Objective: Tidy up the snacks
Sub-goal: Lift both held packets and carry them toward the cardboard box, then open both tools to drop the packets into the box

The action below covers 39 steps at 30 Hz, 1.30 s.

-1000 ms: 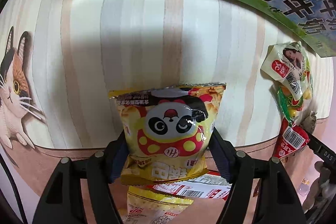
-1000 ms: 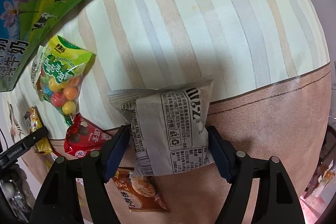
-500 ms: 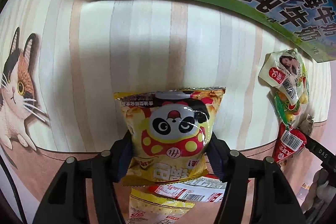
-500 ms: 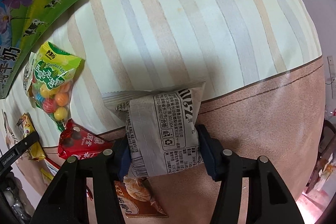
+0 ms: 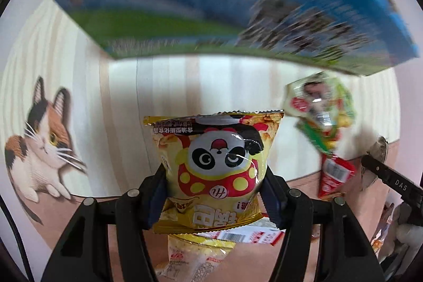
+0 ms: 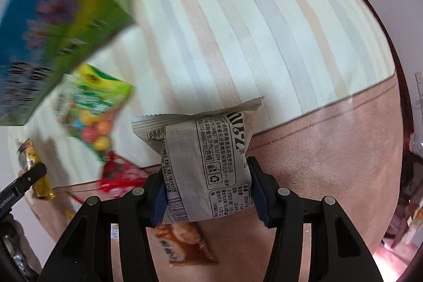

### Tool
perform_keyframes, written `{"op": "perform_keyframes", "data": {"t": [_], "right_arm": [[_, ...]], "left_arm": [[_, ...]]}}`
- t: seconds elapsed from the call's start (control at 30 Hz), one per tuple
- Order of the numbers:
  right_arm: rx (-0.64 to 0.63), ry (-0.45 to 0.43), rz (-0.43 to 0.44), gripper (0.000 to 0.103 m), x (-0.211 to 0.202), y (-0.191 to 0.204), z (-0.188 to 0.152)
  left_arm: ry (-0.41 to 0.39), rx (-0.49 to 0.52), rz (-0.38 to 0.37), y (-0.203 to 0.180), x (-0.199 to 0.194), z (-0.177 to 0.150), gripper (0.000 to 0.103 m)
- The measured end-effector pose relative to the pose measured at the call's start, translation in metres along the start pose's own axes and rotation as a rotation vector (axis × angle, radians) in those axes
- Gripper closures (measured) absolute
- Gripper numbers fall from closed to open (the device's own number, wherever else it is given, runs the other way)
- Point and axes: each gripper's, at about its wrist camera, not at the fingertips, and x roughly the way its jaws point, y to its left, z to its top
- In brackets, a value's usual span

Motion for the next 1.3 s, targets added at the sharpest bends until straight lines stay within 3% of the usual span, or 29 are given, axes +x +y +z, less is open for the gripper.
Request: {"op": "perform_keyframes", "data": {"t": [0.23, 0.4, 0.47, 0.57, 0.73, 0.83, 1.07, 1.2, 1.23, 1.3], "right_arm": [[-0.130, -0.145, 0.125, 0.047, -0.097, 0.037, -0.005], [-0.235, -0.276, 0.226, 0.047, -0.178, 0.079, 0.003], [-0.275, -0.313, 0.271, 0.047, -0.206, 0.098, 0.013], [-0.321, -0.359, 0.288, 0.047, -0.226, 0.130, 0.034], [-0.337, -0.325, 0.254, 0.047, -0.206, 0.166, 0.079], [-0.342, -0.268, 0.207, 0.047, -0.174, 0.184, 0.105], [-0.318, -0.088, 0.122, 0.047, -0.090, 0.196, 0.143], [-0.315, 0.001, 0.086, 0.047, -0.055, 0.200, 0.152], [-0.314, 0.033, 0.069, 0.046, -0.047, 0.201, 0.155], [-0.306, 0.073, 0.058, 0.033, -0.037, 0.200, 0.156]], "left_arm": [[-0.114, 0.076, -0.106, -0.027, -0.088, -0.004, 0.043], [-0.254, 0.119, -0.199, -0.043, -0.175, 0.022, 0.043], [-0.299, 0.122, -0.203, -0.045, -0.200, 0.043, 0.043], [-0.326, 0.128, -0.147, -0.043, -0.214, 0.074, 0.043], [-0.283, 0.094, -0.067, -0.018, -0.197, 0.125, 0.043], [-0.205, 0.062, -0.047, -0.002, -0.166, 0.154, 0.043], [0.001, 0.032, -0.016, 0.013, -0.077, 0.173, 0.043], [0.072, 0.020, -0.010, 0.015, -0.045, 0.177, 0.043], [0.082, 0.021, -0.007, 0.014, -0.040, 0.176, 0.043], [0.083, 0.018, -0.011, 0.013, -0.036, 0.176, 0.042]]}}
